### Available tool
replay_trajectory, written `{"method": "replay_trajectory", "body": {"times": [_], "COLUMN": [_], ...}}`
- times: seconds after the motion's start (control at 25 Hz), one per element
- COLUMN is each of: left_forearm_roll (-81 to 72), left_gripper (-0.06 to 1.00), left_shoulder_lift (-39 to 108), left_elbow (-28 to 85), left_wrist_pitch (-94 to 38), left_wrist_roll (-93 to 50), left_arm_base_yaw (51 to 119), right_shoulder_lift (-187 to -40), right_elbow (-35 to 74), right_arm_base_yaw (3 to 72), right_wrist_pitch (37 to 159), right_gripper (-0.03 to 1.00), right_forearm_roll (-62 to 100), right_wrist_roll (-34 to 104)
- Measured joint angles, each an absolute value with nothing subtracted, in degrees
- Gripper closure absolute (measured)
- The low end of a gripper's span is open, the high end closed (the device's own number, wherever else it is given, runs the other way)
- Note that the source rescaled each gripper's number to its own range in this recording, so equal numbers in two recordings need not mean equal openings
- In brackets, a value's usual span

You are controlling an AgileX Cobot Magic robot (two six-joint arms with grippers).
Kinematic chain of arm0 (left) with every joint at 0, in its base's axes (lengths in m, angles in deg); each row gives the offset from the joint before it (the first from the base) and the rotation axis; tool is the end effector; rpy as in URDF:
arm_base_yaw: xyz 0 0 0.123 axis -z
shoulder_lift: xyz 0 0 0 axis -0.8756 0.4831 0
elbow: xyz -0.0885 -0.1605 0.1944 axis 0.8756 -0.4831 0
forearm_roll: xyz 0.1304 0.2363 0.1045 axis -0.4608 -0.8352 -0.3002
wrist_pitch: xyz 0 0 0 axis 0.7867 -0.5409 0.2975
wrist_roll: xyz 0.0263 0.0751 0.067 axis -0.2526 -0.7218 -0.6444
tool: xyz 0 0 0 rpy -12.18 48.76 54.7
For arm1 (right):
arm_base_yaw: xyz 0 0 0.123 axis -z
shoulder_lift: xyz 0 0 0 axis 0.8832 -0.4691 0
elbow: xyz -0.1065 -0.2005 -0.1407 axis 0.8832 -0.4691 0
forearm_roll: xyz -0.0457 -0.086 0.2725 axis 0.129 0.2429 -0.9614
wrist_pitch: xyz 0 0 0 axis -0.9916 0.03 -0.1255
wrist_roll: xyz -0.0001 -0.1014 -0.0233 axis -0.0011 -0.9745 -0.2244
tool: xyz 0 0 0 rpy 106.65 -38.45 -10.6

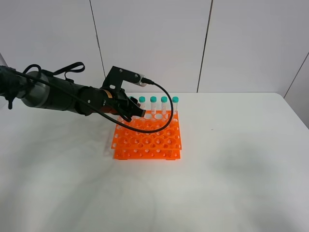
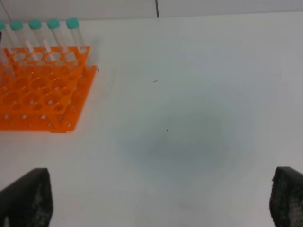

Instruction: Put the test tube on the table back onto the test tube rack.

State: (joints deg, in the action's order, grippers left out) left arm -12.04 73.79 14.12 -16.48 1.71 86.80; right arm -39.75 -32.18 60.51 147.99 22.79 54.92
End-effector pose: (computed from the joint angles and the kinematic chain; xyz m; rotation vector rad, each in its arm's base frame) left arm 0.4040 -0.1927 0.1140 0.5624 2.1074 -0.1939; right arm 0.0581 0.0083 0.2930 -0.0787 2.0070 0.0759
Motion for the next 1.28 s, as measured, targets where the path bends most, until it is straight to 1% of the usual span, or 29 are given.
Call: {"method": "replay_trajectory", "body": {"times": [0.08,0.32,0.36,0.44,0.52,0.56,0.64,0.84,1.28], "left_forearm_roll": [-12.0,-12.0,-12.0,-12.0,-12.0,-12.0,-12.0,-12.0,-12.0], "left_gripper": [0.54,0.52,0.5,0.36,0.12,0.06,-0.01,-0.05,-0.06], "left_shoulder_lift": [73.2,68.8,67.7,65.6,64.0,63.5,63.1,63.2,63.9], "left_elbow": [14.1,14.1,14.1,14.1,14.1,14.1,14.1,14.1,14.2], "left_wrist_pitch": [-16.5,-17.6,-18.1,-19.3,-21.2,-23.0,-28.0,-43.5,-68.3], "left_wrist_roll": [1.8,1.6,1.4,0.7,0.5,0.5,0.5,2.8,9.3], "left_arm_base_yaw": [86.8,86.7,86.5,85.9,84.5,83.6,81.5,76.2,65.0], "right_shoulder_lift": [-39.7,-39.7,-39.7,-39.7,-39.7,-39.7,-39.7,-39.7,-39.7], "right_elbow": [-32.2,-32.2,-32.2,-32.2,-32.2,-32.2,-32.2,-32.2,-32.2], "right_arm_base_yaw": [60.5,60.5,60.5,60.5,60.5,60.5,60.5,60.5,60.5], "right_wrist_pitch": [148.0,148.0,148.0,148.0,147.9,147.9,147.9,147.9,147.9], "right_gripper": [-0.03,-0.03,-0.03,-0.03,-0.03,-0.03,-0.03,-0.03,-0.03], "right_forearm_roll": [22.8,22.8,22.8,22.8,22.8,22.8,22.8,22.7,22.7], "right_wrist_roll": [54.9,54.9,54.9,54.9,54.9,54.9,54.9,54.9,54.9]}}
